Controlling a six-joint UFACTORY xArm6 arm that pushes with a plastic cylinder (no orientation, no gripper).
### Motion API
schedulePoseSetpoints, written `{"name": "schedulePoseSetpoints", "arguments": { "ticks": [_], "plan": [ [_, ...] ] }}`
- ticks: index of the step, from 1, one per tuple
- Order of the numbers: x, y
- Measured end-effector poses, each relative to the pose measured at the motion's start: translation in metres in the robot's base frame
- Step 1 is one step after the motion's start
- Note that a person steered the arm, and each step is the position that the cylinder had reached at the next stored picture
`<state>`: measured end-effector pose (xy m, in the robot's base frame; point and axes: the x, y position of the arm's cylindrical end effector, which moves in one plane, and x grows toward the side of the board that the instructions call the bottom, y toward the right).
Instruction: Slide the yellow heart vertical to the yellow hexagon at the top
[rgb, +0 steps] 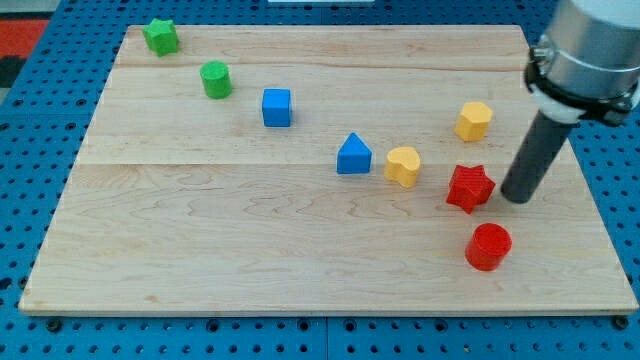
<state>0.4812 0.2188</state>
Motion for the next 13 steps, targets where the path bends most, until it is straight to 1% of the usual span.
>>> {"name": "schedulePoseSetpoints", "arguments": {
  "ticks": [1,2,3,4,5,6,7,8,9,10,11,12,13],
  "plan": [
    [-0.06,-0.021],
    [-0.059,-0.082],
    [-0.029,-0.087],
    [-0.007,-0.116],
    [0.016,-0.131],
    [-0.024,-0.175],
    [-0.055,-0.127],
    [-0.023,-0.167],
    [0.004,-0.171],
    [-0.006,-0.102],
    [-0.022,-0.095],
    [-0.063,-0.085],
    [-0.093,-0.084]
  ]
}}
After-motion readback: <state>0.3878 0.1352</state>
